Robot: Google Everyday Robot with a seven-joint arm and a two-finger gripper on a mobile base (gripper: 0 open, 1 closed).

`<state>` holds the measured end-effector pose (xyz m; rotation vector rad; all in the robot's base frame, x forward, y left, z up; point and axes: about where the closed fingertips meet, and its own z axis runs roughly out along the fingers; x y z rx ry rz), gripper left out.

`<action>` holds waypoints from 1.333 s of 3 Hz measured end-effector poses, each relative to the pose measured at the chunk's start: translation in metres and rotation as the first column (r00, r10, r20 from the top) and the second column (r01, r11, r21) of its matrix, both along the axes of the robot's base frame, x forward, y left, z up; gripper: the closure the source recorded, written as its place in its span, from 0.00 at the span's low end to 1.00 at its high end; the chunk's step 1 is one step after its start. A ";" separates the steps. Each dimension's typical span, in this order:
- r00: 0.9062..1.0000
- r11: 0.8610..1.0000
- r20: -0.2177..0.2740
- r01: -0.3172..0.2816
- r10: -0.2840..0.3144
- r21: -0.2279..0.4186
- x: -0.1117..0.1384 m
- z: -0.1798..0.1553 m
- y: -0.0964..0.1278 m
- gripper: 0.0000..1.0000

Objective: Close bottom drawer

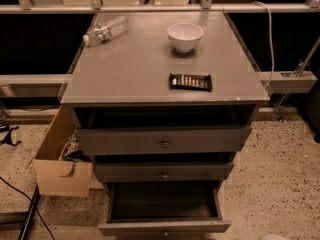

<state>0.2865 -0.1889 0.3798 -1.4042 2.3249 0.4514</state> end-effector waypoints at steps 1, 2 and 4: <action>1.000 0.999 0.019 -0.005 0.004 0.037 0.009 -0.046 0.011 1.00; 1.000 0.999 0.022 0.001 -0.001 0.037 0.010 -0.058 0.011 1.00; 0.997 0.994 0.080 0.005 -0.014 0.105 0.036 -0.124 0.026 1.00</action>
Offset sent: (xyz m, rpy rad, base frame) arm 0.0117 0.0052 -0.0343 0.0212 -0.0302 0.0057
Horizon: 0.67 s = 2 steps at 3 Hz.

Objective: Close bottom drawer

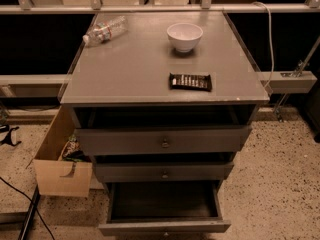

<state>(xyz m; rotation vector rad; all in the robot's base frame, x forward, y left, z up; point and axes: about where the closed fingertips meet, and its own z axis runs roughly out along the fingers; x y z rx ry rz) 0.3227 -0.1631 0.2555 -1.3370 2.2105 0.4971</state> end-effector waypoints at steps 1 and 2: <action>1.000 0.999 0.018 -0.003 0.003 0.035 0.015 -0.032 0.012 1.00; 0.999 0.997 0.042 -0.010 0.007 0.070 0.033 -0.062 0.026 1.00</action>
Offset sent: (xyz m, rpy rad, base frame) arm 0.0502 0.0380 -0.0855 0.0997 -0.0698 0.0217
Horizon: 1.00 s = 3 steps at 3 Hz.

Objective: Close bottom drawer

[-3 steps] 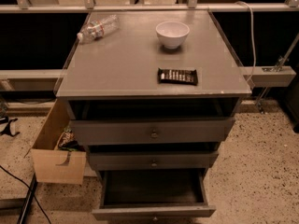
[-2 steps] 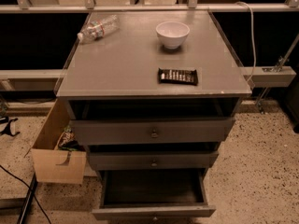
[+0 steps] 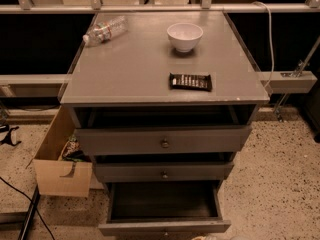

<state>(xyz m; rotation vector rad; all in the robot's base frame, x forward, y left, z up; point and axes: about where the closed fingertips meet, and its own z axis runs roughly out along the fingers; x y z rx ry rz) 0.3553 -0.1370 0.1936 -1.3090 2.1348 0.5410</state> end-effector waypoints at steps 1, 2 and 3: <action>1.000 1.000 0.002 -0.007 0.007 0.001 0.005 -0.013 0.002 1.00; 1.000 1.000 0.014 -0.010 0.010 0.004 0.013 -0.024 0.002 1.00; 0.997 0.999 0.069 -0.025 0.024 0.022 0.031 -0.032 0.010 1.00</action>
Offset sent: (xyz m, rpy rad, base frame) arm 0.0250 -0.0005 -0.0365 0.0028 -0.0314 0.0102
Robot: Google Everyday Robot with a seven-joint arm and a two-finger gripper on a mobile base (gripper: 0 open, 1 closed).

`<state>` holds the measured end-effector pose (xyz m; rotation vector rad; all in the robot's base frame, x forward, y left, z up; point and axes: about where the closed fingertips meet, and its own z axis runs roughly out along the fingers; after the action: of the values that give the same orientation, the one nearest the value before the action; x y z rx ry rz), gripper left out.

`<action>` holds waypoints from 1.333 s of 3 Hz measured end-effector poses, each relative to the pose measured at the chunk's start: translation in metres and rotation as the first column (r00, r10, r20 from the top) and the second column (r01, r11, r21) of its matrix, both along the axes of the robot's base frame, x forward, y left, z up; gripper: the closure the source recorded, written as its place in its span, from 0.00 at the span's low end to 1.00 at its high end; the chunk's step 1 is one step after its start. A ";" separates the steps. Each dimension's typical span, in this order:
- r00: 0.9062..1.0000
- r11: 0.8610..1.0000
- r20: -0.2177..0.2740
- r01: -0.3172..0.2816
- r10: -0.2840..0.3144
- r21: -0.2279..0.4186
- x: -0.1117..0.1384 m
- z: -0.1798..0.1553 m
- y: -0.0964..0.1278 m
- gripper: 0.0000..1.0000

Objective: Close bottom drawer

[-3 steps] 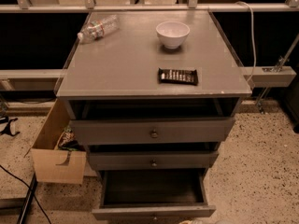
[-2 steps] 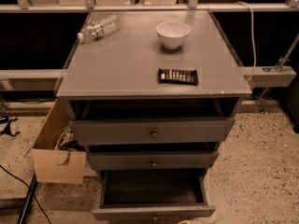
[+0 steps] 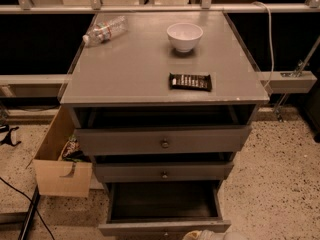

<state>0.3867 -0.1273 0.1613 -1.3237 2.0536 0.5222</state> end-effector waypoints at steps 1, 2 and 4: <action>0.999 1.000 0.034 -0.006 0.005 0.013 0.011 -0.004 0.005 1.00; 0.998 1.000 0.064 -0.009 0.008 0.027 0.022 -0.007 0.011 1.00; 0.995 0.998 0.099 -0.003 -0.003 0.056 0.042 -0.025 0.020 1.00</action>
Offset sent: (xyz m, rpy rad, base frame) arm 0.0377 0.0134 -0.0102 0.0404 -0.1032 0.0084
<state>0.4290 -0.1077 0.1366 -1.2908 1.9448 0.5006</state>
